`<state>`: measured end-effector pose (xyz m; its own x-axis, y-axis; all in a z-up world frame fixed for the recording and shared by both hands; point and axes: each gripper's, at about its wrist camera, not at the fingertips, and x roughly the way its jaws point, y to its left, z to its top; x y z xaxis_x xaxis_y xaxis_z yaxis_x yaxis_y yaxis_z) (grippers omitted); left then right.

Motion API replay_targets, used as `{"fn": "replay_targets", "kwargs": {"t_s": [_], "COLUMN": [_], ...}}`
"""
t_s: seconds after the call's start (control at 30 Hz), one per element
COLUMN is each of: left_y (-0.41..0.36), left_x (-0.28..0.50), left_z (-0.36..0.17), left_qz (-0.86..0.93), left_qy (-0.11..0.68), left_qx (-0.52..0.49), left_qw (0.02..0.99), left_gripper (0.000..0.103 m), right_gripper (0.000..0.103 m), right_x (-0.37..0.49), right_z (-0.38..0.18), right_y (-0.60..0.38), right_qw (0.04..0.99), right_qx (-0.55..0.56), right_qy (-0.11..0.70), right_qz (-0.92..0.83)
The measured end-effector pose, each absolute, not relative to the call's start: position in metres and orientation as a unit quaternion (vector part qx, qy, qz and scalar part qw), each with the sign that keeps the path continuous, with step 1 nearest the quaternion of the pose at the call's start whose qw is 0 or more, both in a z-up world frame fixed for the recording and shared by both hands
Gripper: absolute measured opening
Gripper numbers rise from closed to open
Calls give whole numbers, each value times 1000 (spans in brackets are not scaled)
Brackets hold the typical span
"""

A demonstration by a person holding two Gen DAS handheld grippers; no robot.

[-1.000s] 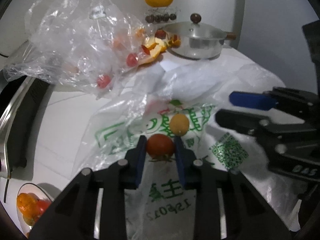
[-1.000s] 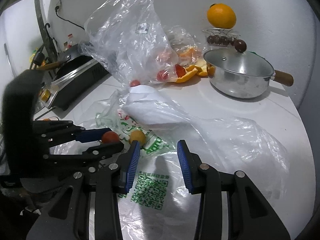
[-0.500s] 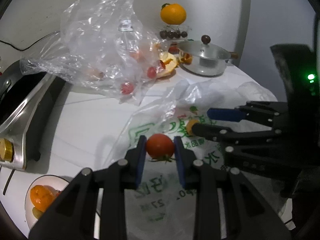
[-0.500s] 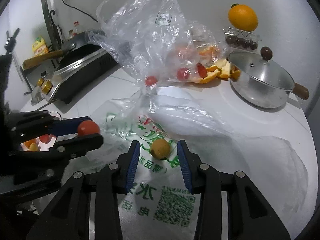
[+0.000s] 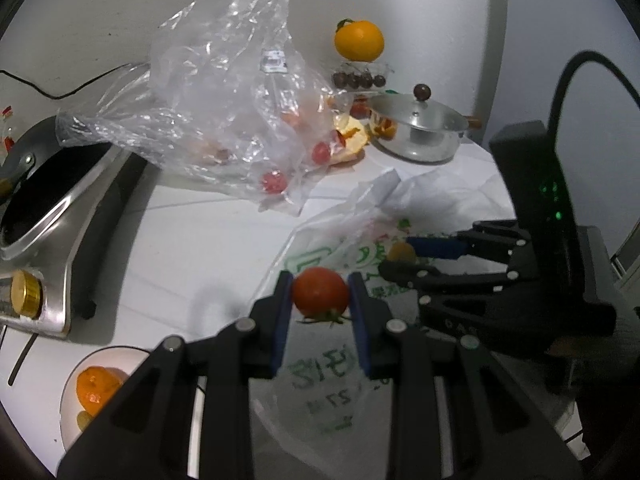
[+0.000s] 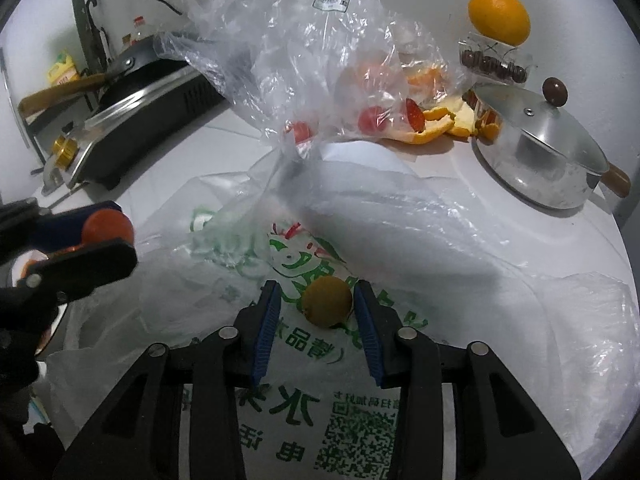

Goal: Organize fruits
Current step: 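Lift and carry the tomato and yellow fruit over the white plate with both grippers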

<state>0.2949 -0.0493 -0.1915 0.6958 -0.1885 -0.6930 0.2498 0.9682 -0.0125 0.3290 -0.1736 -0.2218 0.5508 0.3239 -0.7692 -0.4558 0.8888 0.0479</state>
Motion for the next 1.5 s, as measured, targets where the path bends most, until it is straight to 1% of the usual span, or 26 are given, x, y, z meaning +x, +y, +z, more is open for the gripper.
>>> {"fn": "replay_targets", "kwargs": {"t_s": [0.07, 0.1, 0.13, 0.4, 0.87, 1.13, 1.5], "left_y": [-48, -47, -46, -43, -28, -10, 16], "left_x": [293, 292, 291, 282, 258, 236, 208], "left_z": [-190, -189, -188, -184, -171, -165, -161], "left_qz": [-119, -119, -118, -117, -117, -109, -97], "left_qy": [370, 369, 368, 363, 349, 341, 332], "left_qx": [41, 41, 41, 40, 37, 31, 19], "left_qw": [921, 921, 922, 924, 929, 933, 938], "left_gripper": [29, 29, 29, 29, 29, 29, 29], "right_gripper": [32, 29, 28, 28, 28, 28, 28], "right_x": [329, 329, 328, 321, 287, 263, 235], "right_z": [-223, -223, -223, -218, -188, -167, -154], "right_y": [-173, -173, -173, -170, -159, -147, -125], "right_qw": [877, 878, 878, 880, 890, 898, 900], "right_qx": [-81, -82, -83, -88, -91, -97, -107], "right_qy": [419, 419, 419, 411, 383, 361, 347], "right_qz": [220, 218, 217, 220, 228, 231, 240]}}
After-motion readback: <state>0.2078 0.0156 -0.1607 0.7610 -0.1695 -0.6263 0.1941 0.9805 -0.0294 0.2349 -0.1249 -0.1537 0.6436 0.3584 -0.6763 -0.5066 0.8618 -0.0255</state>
